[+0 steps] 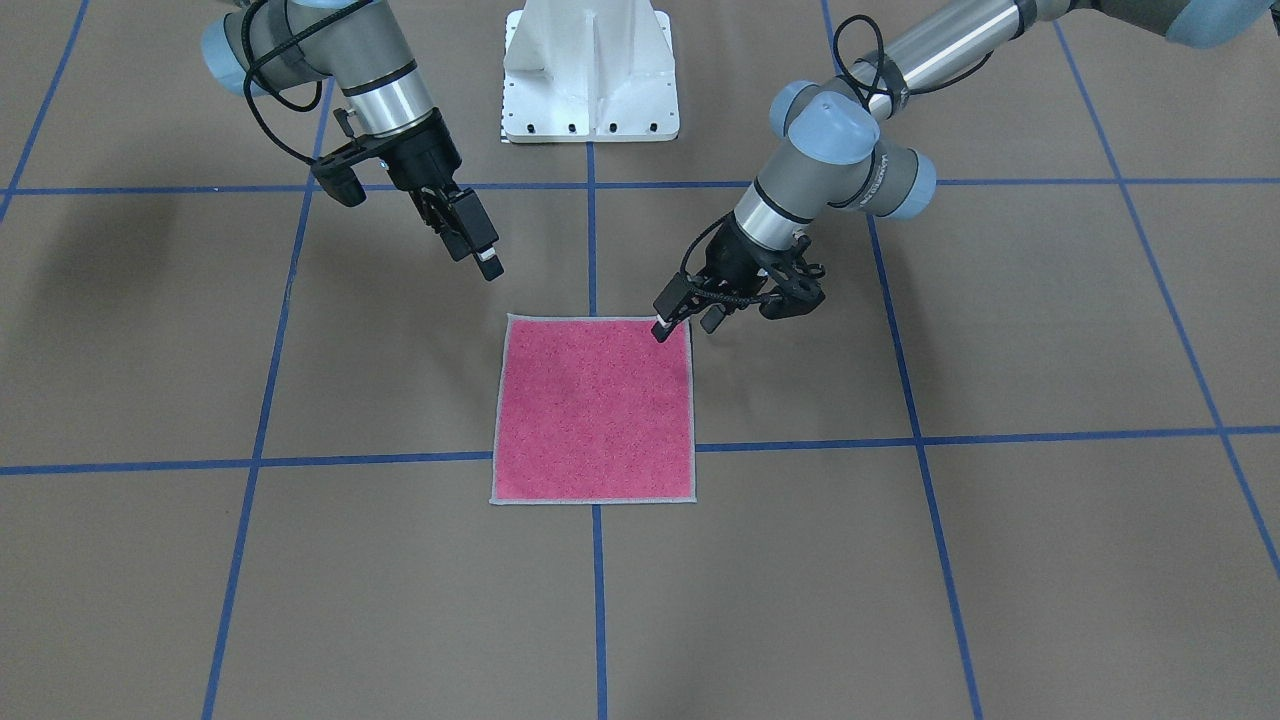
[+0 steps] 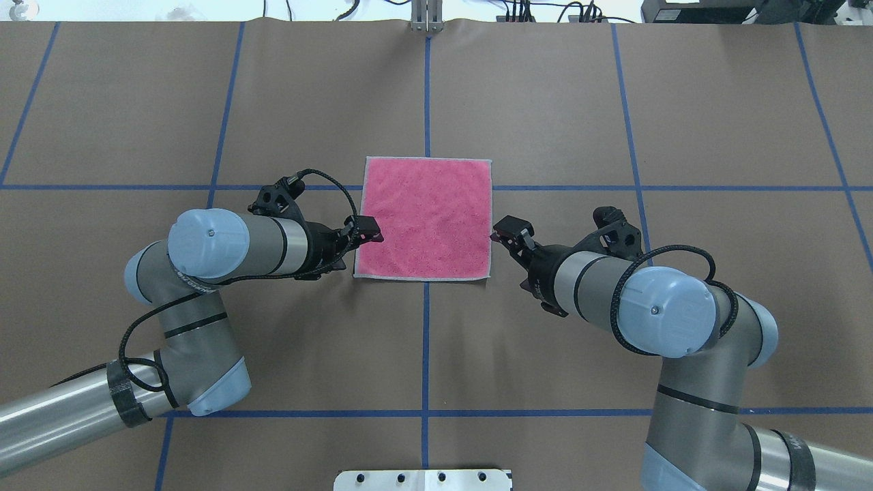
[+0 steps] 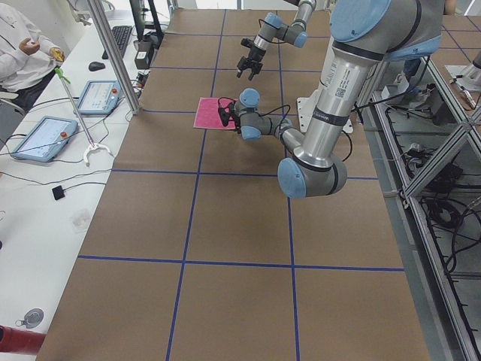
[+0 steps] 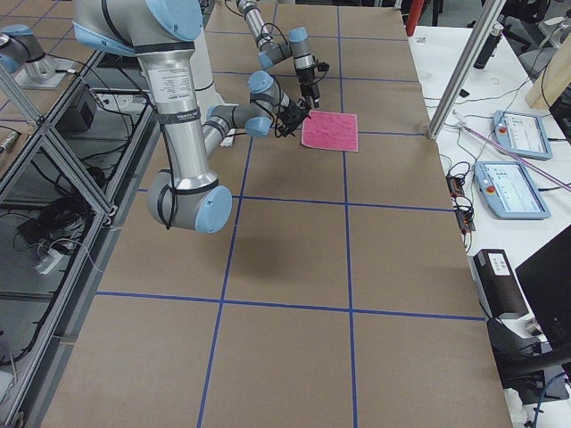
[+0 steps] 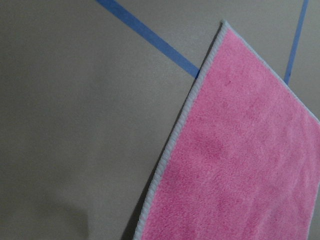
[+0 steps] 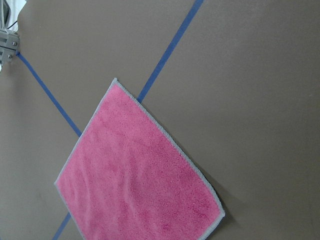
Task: Fold towel twice with both arms
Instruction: 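Grasp the towel corner nearest the left gripper with the left gripper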
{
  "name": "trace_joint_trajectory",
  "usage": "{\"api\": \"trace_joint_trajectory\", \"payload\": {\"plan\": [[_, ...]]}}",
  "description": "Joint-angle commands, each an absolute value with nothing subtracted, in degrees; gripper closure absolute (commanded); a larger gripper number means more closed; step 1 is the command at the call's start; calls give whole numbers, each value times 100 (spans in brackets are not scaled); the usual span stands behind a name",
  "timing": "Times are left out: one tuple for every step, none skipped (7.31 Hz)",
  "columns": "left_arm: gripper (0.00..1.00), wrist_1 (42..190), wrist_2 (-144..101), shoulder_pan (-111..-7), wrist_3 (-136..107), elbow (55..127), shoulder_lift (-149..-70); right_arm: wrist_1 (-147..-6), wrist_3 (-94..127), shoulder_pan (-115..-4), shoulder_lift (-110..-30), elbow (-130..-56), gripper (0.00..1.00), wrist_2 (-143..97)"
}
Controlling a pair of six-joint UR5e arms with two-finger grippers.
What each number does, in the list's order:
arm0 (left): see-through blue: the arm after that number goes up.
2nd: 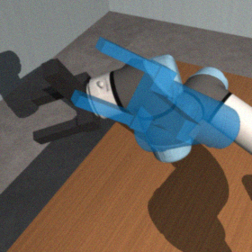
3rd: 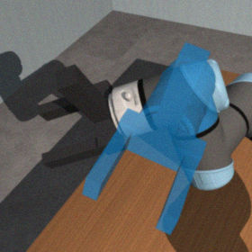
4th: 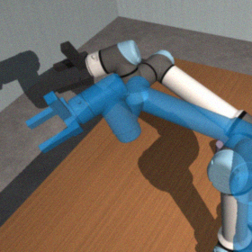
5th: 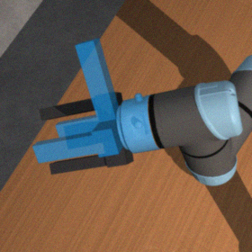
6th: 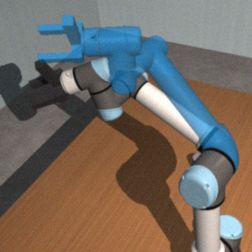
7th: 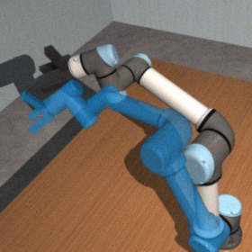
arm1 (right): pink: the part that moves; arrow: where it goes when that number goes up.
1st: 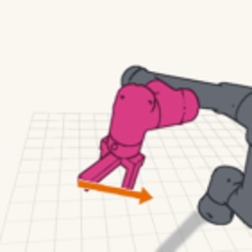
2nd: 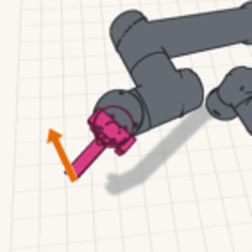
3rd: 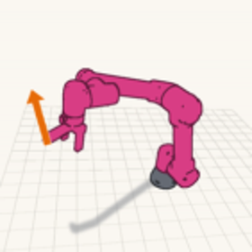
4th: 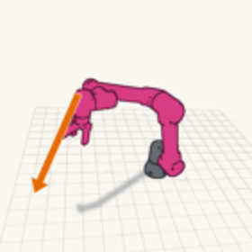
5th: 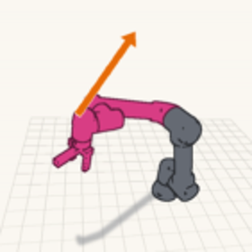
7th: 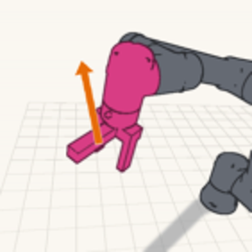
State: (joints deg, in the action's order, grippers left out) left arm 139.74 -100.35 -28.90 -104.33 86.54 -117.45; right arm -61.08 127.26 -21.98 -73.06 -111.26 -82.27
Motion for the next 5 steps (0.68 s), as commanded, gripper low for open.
{"api": "trace_joint_trajectory", "payload": {"plan": [[10,13975,-10037,-2839,-10424,8613,-11760,-6108,12691,-2206,-7321,-11127,3,-8253],[11,13975,-10028,-2804,-10424,8596,-11760,-6108,12691,-2206,-7321,-11127,2,-8253],[13,13975,-10028,-2804,-10424,8587,-11795,-6108,12691,-2206,-7321,-11127,2,-8253],[14,13975,-10028,-2786,-10415,8587,-11795,-6117,12683,-2206,-7330,-11127,2,-8253],[14,13975,-10028,-2760,-10415,8587,-11804,-6117,12683,-2206,-7339,-11127,2,-8253]]}}
